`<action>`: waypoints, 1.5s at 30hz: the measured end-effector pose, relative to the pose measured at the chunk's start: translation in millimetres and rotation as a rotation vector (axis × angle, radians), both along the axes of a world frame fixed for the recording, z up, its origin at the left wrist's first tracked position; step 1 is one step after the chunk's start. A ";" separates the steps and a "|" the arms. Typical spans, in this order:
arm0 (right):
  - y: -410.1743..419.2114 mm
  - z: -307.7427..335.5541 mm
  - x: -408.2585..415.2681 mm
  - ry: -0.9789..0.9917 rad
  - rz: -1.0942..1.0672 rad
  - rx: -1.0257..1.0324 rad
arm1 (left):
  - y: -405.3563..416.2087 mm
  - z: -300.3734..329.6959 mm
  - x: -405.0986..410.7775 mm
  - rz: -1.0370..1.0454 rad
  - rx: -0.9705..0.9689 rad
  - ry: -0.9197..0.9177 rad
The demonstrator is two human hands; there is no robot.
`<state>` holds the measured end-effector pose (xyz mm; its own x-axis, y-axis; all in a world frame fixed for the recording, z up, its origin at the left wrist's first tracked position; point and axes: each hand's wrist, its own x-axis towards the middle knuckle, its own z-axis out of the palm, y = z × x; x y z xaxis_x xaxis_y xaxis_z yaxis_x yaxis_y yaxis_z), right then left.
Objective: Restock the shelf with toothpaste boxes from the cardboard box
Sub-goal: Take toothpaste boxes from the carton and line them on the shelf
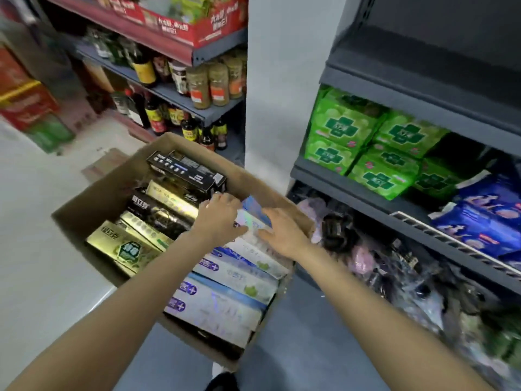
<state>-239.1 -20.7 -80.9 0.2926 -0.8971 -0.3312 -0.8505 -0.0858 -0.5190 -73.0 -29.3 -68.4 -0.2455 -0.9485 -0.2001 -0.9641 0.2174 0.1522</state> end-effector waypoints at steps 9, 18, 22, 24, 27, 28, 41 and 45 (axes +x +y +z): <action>-13.1 -33.1 14.9 0.086 -0.146 0.145 | -7.1 -15.5 48.1 -0.255 0.099 0.230; -5.9 -1.3 4.5 0.140 -0.186 -0.002 | -21.6 16.0 55.1 -0.211 0.127 0.469; -4.6 23.1 -5.5 0.204 -0.255 -0.142 | -28.3 39.4 46.1 -0.189 0.079 0.508; -4.8 36.5 -12.3 0.153 -0.333 -0.209 | -30.3 50.5 40.3 -0.189 0.065 0.555; -7.8 60.4 -28.6 0.129 -0.417 -0.334 | -33.5 70.0 27.1 -0.147 0.062 0.618; -8.4 67.7 -36.8 0.119 -0.426 -0.362 | -34.1 77.6 20.0 -0.138 0.059 0.626; 49.5 157.8 -229.7 0.244 -0.565 -0.771 | -21.3 154.4 -201.8 -0.186 -0.003 0.746; 84.4 187.7 -317.5 0.314 -0.612 -0.845 | -3.3 172.2 -298.1 -0.207 -0.076 0.792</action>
